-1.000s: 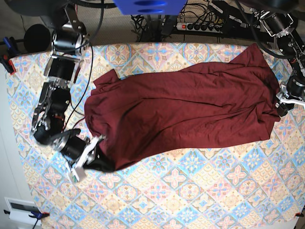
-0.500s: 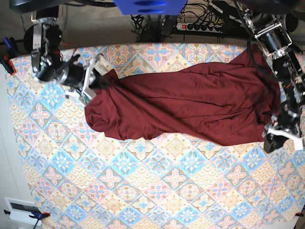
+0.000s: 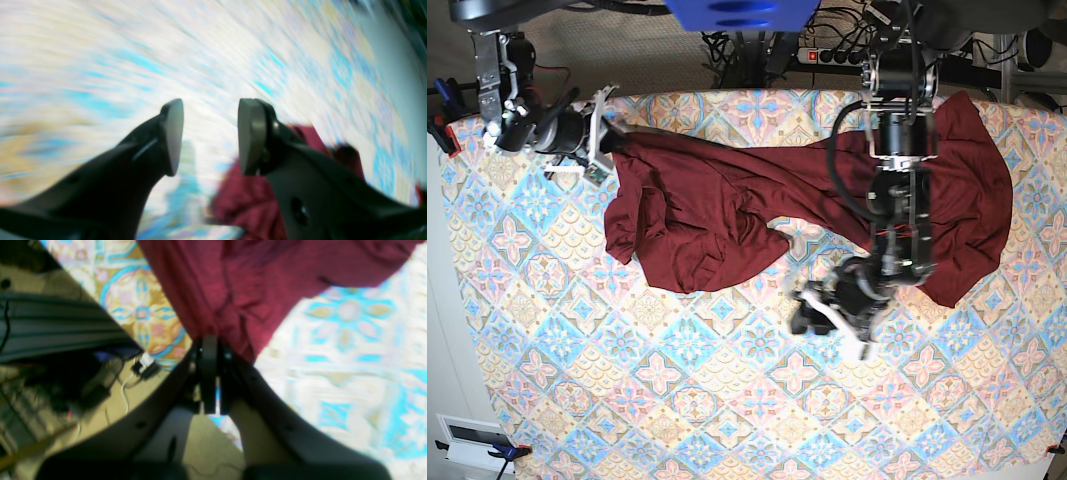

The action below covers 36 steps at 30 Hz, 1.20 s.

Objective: Layout the t-shirt on the table in an organized manner, then fold the t-shirt properly
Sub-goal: 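Reach the left gripper into the shirt and pull fabric outward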

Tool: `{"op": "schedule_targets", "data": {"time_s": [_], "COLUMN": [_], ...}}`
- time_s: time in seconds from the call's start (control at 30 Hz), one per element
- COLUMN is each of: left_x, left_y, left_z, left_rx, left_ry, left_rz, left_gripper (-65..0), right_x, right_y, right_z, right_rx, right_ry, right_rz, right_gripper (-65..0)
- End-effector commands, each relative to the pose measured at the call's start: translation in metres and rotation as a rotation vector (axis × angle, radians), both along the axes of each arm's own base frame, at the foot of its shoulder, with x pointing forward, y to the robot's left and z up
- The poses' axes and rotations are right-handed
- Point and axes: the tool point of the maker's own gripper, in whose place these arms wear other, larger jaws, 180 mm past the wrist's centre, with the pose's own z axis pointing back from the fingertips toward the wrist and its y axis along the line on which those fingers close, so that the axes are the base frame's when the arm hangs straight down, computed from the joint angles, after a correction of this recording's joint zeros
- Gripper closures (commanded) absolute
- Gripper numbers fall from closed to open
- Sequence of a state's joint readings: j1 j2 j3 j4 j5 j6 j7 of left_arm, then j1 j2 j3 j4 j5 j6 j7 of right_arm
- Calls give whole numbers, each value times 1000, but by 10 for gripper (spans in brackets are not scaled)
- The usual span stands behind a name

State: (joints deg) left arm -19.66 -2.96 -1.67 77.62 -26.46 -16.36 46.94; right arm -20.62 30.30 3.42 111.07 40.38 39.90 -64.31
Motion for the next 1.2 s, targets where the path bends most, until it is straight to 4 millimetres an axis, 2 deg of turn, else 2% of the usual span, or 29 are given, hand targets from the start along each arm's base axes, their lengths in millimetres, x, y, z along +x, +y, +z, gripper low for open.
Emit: {"op": "schedule_targets", "data": {"time_s": [0.0, 0.17, 0.27, 0.37, 0.5, 0.63, 0.7, 0.77, 0.83, 0.9, 0.97, 1.07, 1.17], "left_x": [10, -4, -11, -16, -33, -51, -52, -50, -38, -22, -5, 20, 33], "left_y": [-5, -42, -45, -51, -79, -96, -97, -97, -92, -78, -56, -12, 36], "left_z": [12, -28, -49, -57, -65, -80, -82, -80, -72, -61, -47, -4, 45], "left_rx": [-2, -21, -26, -28, 34, 89, 93, 87, 61, 28, -22, -91, -109], "left_ry": [-38, 87, 150, 178, 186, 235, 238, 228, 185, 158, 132, 22, -116], "left_rz": [-5, -71, -77, -87, -199, -287, -291, -283, -241, -180, -95, 49, 161], "left_gripper": [-262, -266, -267, -267, -267, -257, -209, -107, -3, 0, -5, 0, 0], "right_x": [5, 8, 10, 14, 19, 25, 25, 26, 26, 26, 26, 30, 39], "right_y": [0, 1, 1, 1, 1, 3, 2, 2, 2, 2, 2, 1, 1], "right_z": [9, 10, 11, 13, 16, 19, 19, 19, 20, 20, 20, 22, 27], "right_rx": [4, 8, 8, 6, 4, 7, 6, 7, 8, 10, 10, 10, 10], "right_ry": [-31, -41, -48, -57, -70, -86, -88, -90, -91, -92, -94, -103, -129], "right_rz": [13, 13, 13, 13, 15, 17, 15, 14, 13, 13, 12, 11, 11], "right_gripper": [0, 0, 0, 0, 0, 0, 0, 0, 0, 0, 0, 0, 0]}}
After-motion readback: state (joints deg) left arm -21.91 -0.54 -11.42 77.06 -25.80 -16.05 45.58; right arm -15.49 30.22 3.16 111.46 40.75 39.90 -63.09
